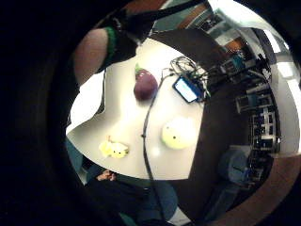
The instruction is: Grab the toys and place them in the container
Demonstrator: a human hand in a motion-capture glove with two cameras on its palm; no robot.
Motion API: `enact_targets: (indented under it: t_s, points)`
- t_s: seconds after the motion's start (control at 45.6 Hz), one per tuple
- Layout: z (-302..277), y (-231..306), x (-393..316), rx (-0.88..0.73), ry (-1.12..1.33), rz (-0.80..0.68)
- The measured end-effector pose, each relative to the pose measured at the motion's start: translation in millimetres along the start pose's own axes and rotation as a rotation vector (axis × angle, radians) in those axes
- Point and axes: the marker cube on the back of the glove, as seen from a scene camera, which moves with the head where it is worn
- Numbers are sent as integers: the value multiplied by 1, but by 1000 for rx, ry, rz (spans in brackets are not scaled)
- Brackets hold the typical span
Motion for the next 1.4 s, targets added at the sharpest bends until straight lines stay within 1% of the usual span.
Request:
enact_targets:
  t_s: [0.285, 0.394, 0.504, 0.592, 0.657, 0.789, 0.898, 1.008, 1.205, 1.315, 1.402]
  points:
    - [7, 11, 31, -42, 14, 64]
    - [6, 16, 61, -71, 26, 133]
    - [16, 22, 111, -108, 23, 223]
    - [41, 24, 154, -173, -28, 253]
    - [72, 29, 178, -223, -83, 288]
    - [140, 49, 186, -279, -145, 417]
    - [185, 57, 193, -319, -167, 442]
    - [205, 59, 195, -272, -169, 421]
    - [208, 49, 184, -10, -43, 380]
    - [191, 37, 175, 0, -36, 360]
    - [152, 25, 158, 25, -102, 314]
